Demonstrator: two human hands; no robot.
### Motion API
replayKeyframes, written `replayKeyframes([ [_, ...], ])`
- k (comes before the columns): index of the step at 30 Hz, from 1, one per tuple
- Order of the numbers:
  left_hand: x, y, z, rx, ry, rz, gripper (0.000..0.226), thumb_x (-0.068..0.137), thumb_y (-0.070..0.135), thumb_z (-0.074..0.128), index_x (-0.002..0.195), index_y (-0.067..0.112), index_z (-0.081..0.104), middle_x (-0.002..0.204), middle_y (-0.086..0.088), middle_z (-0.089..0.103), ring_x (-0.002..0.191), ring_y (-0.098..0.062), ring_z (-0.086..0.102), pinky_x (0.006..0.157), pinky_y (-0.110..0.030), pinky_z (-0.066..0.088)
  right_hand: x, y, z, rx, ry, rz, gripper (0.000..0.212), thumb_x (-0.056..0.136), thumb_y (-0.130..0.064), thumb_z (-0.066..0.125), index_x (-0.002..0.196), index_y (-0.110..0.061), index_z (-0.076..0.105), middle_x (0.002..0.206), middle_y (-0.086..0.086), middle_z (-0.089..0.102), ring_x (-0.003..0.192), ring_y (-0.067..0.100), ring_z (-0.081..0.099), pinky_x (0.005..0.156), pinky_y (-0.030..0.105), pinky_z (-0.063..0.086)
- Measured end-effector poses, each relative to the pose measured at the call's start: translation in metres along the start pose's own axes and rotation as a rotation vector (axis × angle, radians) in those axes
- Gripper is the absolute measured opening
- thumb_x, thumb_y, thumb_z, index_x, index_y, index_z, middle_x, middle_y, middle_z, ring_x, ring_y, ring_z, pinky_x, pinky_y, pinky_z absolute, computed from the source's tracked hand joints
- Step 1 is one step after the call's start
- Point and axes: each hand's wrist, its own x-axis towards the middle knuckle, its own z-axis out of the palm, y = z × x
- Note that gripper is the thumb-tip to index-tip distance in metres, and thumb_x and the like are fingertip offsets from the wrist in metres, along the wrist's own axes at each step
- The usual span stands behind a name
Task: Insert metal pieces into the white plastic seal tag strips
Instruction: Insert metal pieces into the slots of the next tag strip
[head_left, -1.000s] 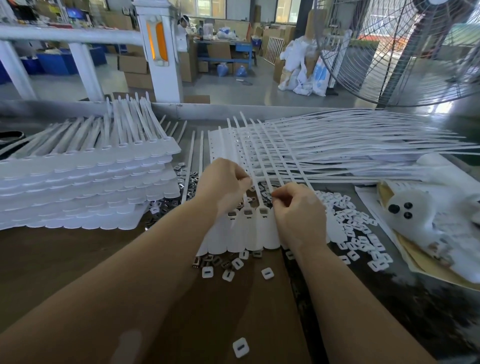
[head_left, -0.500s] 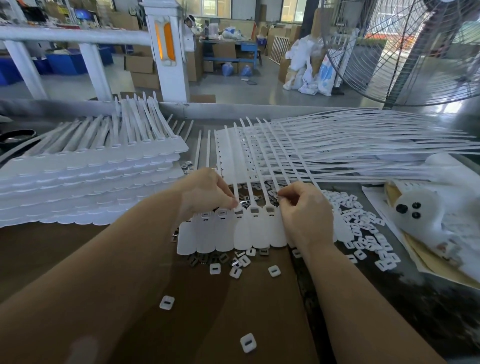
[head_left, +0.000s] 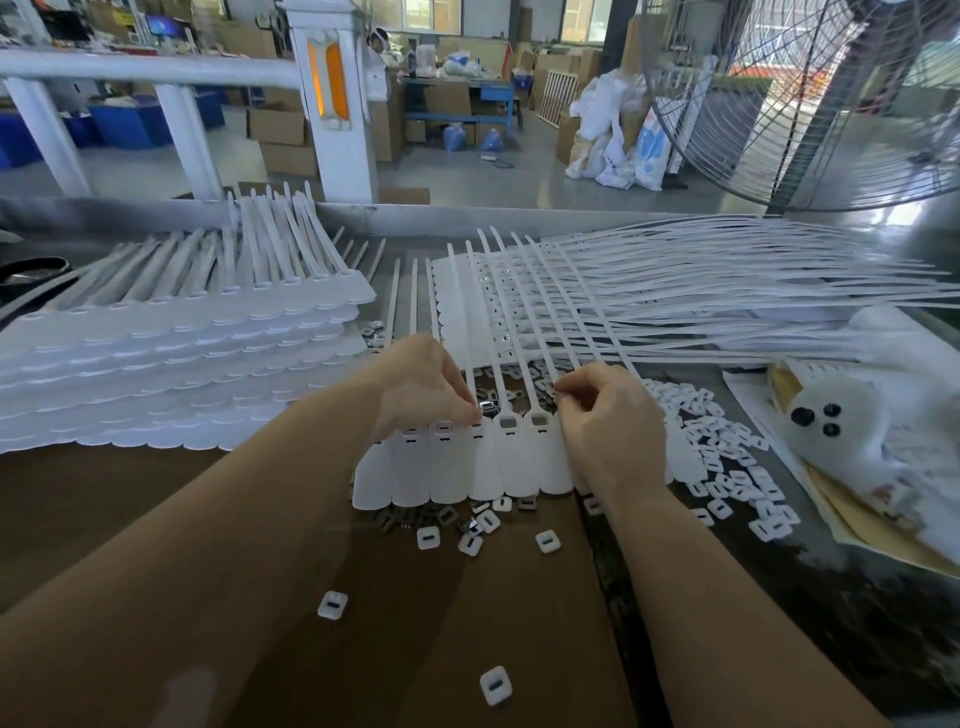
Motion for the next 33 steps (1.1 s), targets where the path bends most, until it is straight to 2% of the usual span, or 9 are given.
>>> replayKeyframes([
  [4, -0.001, 0.0, 0.002, 0.022, 0.003, 0.021, 0.011, 0.071, 0.022, 0.078, 0.064, 0.021, 0.069, 0.074, -0.001, 0.068, 0.07, -0.013, 0.061, 0.058, -0.026, 0.053, -0.001, -0.001, 0.0, 0.013, -0.001, -0.001, 0.011, 0.087, -0.011, 0.06, 0.093, -0.015, 0.069, 0.09, -0.004, 0.064, 0.09, 0.016, 0.059, 0.084, 0.029, 0.049],
  [12, -0.002, -0.004, 0.004, -0.031, 0.036, 0.02, 0.011, 0.07, 0.021, 0.079, 0.064, 0.02, 0.07, 0.065, 0.005, 0.064, 0.063, -0.009, 0.056, 0.051, -0.02, 0.041, -0.001, -0.001, 0.0, 0.003, 0.008, 0.001, 0.011, 0.086, -0.011, 0.061, 0.092, -0.015, 0.069, 0.085, -0.009, 0.057, 0.089, 0.016, 0.058, 0.079, 0.022, 0.044],
  [17, 0.004, -0.003, 0.006, -0.067, 0.134, 0.053, 0.008, 0.08, 0.024, 0.071, 0.082, 0.017, 0.073, 0.073, 0.004, 0.067, 0.065, -0.012, 0.059, 0.053, -0.02, 0.045, -0.001, -0.001, 0.0, 0.002, 0.011, 0.002, 0.011, 0.086, -0.012, 0.06, 0.092, -0.015, 0.069, 0.084, -0.01, 0.055, 0.09, 0.016, 0.058, 0.081, 0.025, 0.046],
  [21, 0.012, 0.004, 0.016, -0.049, 0.227, 0.107, 0.009, 0.085, 0.02, 0.065, 0.09, 0.023, 0.073, 0.074, 0.013, 0.062, 0.06, -0.006, 0.057, 0.055, -0.02, 0.045, -0.001, -0.001, 0.001, 0.004, 0.013, 0.009, 0.011, 0.086, -0.012, 0.059, 0.092, -0.015, 0.069, 0.083, -0.009, 0.055, 0.09, 0.017, 0.057, 0.081, 0.027, 0.046],
  [24, 0.017, 0.012, 0.025, 0.04, 0.206, 0.163, 0.017, 0.089, 0.019, 0.06, 0.1, 0.024, 0.072, 0.081, 0.011, 0.062, 0.065, -0.004, 0.054, 0.064, -0.021, 0.044, -0.001, -0.001, 0.001, -0.001, 0.011, 0.012, 0.012, 0.086, -0.012, 0.059, 0.092, -0.014, 0.069, 0.086, -0.005, 0.06, 0.091, 0.018, 0.057, 0.082, 0.031, 0.047],
  [27, 0.021, 0.019, 0.033, 0.14, 0.179, 0.138, 0.02, 0.091, 0.017, 0.055, 0.1, 0.02, 0.072, 0.094, 0.003, 0.069, 0.078, -0.014, 0.061, 0.074, -0.029, 0.053, -0.003, -0.001, 0.002, -0.021, 0.018, -0.001, 0.013, 0.087, -0.012, 0.057, 0.093, -0.014, 0.069, 0.089, -0.001, 0.066, 0.09, 0.019, 0.057, 0.081, 0.032, 0.048],
  [29, 0.025, 0.021, 0.037, 0.212, 0.196, 0.094, 0.021, 0.088, 0.015, 0.053, 0.096, 0.014, 0.072, 0.094, -0.003, 0.07, 0.082, -0.021, 0.063, 0.073, -0.032, 0.055, -0.003, 0.0, 0.002, -0.035, 0.023, -0.005, 0.014, 0.087, -0.013, 0.056, 0.093, -0.014, 0.069, 0.089, 0.0, 0.067, 0.089, 0.019, 0.058, 0.08, 0.032, 0.049],
  [33, 0.026, 0.029, 0.041, 0.327, 0.231, 0.065, 0.022, 0.079, 0.007, 0.055, 0.094, 0.012, 0.069, 0.091, -0.005, 0.067, 0.081, -0.022, 0.063, 0.066, -0.03, 0.051, -0.003, 0.0, 0.002, -0.035, 0.005, 0.002, 0.014, 0.087, -0.013, 0.055, 0.093, -0.014, 0.068, 0.09, -0.001, 0.066, 0.091, 0.017, 0.057, 0.081, 0.031, 0.048],
])
